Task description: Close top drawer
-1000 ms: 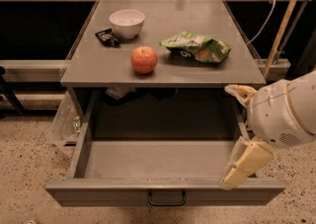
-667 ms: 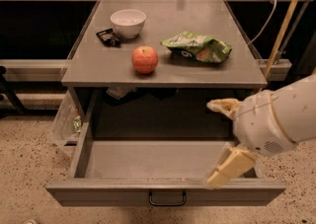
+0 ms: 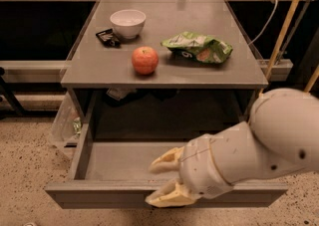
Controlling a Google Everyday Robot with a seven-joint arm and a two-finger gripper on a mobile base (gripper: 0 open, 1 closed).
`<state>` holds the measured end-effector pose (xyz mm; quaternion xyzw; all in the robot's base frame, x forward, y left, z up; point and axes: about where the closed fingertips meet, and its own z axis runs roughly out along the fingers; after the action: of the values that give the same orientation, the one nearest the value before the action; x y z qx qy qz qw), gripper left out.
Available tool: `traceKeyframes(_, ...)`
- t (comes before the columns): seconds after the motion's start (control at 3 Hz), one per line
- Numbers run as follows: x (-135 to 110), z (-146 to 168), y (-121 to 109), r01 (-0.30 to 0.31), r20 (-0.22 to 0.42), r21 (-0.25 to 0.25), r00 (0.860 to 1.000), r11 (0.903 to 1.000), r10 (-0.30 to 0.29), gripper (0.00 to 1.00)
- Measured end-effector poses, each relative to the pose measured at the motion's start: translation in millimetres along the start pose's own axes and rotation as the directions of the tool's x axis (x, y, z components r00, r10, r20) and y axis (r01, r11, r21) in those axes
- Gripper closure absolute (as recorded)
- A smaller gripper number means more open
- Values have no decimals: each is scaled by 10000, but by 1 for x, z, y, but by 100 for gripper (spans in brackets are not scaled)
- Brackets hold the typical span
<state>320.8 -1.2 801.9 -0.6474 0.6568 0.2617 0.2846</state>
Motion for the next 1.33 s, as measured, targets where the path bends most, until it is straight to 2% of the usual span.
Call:
traceKeyframes(0.33, -6, 60, 32, 152, 461, -828, 9989, 9964, -114, 80)
traceKeyframes(0.67, -7, 64, 37, 201, 408, -887, 9990, 9959, -165, 100)
traceKeyframes(1.0, -7, 64, 36, 200, 409, -885, 9990, 9959, -165, 100)
traceKeyframes(1.33, 4, 73, 32, -54, 671, -753, 9977, 9971, 105, 100)
